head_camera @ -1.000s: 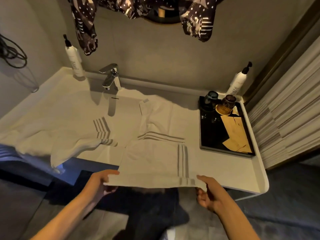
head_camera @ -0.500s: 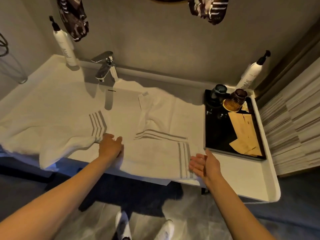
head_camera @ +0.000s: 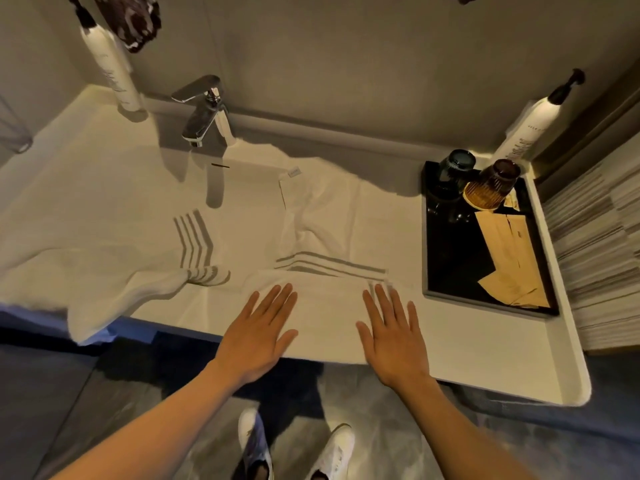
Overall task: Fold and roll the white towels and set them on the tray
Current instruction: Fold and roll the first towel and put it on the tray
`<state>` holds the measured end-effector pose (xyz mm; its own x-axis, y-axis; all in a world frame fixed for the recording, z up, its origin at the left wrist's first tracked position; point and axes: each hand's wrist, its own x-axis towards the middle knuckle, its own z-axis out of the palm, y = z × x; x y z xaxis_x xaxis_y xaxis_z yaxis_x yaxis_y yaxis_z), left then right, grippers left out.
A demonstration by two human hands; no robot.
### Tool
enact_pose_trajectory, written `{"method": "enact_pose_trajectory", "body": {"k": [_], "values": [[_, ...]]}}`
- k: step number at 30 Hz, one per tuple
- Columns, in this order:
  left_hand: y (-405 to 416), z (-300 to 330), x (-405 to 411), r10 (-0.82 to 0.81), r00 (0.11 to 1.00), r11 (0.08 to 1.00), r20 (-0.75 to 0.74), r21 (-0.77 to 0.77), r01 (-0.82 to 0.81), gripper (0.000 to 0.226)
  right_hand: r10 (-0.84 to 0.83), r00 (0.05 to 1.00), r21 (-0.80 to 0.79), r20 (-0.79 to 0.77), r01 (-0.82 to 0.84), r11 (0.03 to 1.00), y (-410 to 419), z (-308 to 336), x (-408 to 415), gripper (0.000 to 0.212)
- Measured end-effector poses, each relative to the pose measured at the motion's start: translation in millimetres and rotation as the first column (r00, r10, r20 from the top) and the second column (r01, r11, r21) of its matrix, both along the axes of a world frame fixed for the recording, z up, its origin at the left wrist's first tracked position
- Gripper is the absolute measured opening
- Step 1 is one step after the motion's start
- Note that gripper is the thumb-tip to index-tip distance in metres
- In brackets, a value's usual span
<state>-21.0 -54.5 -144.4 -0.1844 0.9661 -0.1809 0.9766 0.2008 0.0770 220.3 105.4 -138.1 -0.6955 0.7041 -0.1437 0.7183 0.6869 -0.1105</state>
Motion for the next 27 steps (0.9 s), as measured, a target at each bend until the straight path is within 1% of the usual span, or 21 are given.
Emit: {"method": "enact_pose_trajectory", "body": {"k": [3, 4, 5, 6, 8, 9, 11, 13, 14, 16, 17, 18, 21, 22, 23, 25, 26, 27], "values": [[3, 12, 6, 0.035, 0.998, 0.999, 0.061, -0.043, -0.032, 0.068, -0.002, 1.0, -0.062, 0.008, 0.002, 0.998, 1, 10, -3, 0.061], [2, 20, 6, 0.047, 0.995, 0.998, 0.087, -0.048, -0.043, 0.068, 0.001, 1.0, -0.075, -0.012, -0.001, 0.997, 0, 19, -2, 0.062], [0, 25, 4, 0.043, 0.993, 0.996, 0.112, -0.084, -0.034, 0.069, 0.001, 0.999, -0.077, -0.041, -0.004, 0.997, 1, 27, 1, 0.062], [-6, 33, 1, 0.017, 0.992, 0.996, 0.122, -0.093, -0.006, 0.071, 0.02, 0.996, -0.046, -0.082, -0.023, 0.999, 0, 37, 6, 0.06], [-21, 43, -5, -0.108, 0.993, 0.994, 0.043, -0.022, 0.109, 0.074, 0.144, 0.983, 0.054, -0.115, -0.139, 0.989, -4, 51, 21, 0.056], [-25, 45, -7, -0.153, 0.988, 0.987, 0.007, -0.042, 0.153, 0.071, 0.198, 0.975, 0.078, -0.098, -0.191, 0.979, -4, 53, 29, 0.054], [-32, 44, -8, -0.174, 0.985, 0.983, -0.005, -0.054, 0.174, 0.061, 0.226, 0.974, 0.083, -0.02, -0.224, 0.971, -6, 52, 44, 0.051], [-33, 42, -9, -0.135, 0.991, 0.991, 0.008, -0.016, 0.135, 0.056, 0.192, 0.981, 0.073, 0.033, -0.194, 0.978, -7, 45, 54, 0.042], [-34, 41, -12, -0.119, 0.993, 0.992, 0.017, 0.033, 0.119, 0.053, 0.192, 0.981, 0.078, 0.038, -0.194, 0.978, -7, 42, 57, 0.036], [-35, 39, -20, -0.121, 0.986, 0.986, 0.111, 0.13, 0.106, 0.039, 0.236, 0.971, 0.101, 0.041, -0.239, 0.966, -5, 38, 63, 0.029], [-36, 40, -25, -0.109, 0.98, 0.986, 0.167, 0.141, 0.085, 0.03, 0.256, 0.966, 0.108, 0.041, -0.259, 0.96, -3, 37, 69, 0.028], [-38, 44, -28, -0.091, 0.975, 0.989, 0.204, 0.135, 0.064, 0.025, 0.263, 0.964, 0.105, 0.041, -0.266, 0.958, 0, 36, 74, 0.026], [-42, 56, -36, -0.083, 0.96, 0.996, 0.267, 0.064, 0.068, 0.027, 0.229, 0.973, 0.097, -0.041, -0.224, 0.97, 4, 41, 88, 0.007], [-41, 58, -39, -0.065, 0.951, 0.998, 0.304, 0.03, 0.059, 0.025, 0.203, 0.977, 0.058, -0.066, -0.199, 0.978, 6, 43, 89, 0.01], [-37, 60, -41, -0.015, 0.924, 1.0, 0.381, 0.008, 0.013, 0.024, 0.176, 0.98, 0.018, -0.09, -0.175, 0.984, 7, 47, 88, 0.013], [-22, 62, -46, 0.116, 0.829, 0.988, 0.548, 0.025, -0.155, 0.021, 0.07, 0.982, -0.082, -0.175, -0.086, 0.993, 13, 52, 78, 0.013], [-11, 61, -50, 0.17, 0.782, 0.97, 0.599, 0.04, -0.241, 0.019, -0.007, 0.974, -0.144, -0.226, -0.026, 0.989, 19, 54, 71, 0.013], [-2, 60, -52, 0.215, 0.756, 0.952, 0.619, 0.041, -0.304, 0.018, -0.085, 0.962, -0.197, -0.26, 0.033, 0.98, 24, 55, 63, 0.013]]}}
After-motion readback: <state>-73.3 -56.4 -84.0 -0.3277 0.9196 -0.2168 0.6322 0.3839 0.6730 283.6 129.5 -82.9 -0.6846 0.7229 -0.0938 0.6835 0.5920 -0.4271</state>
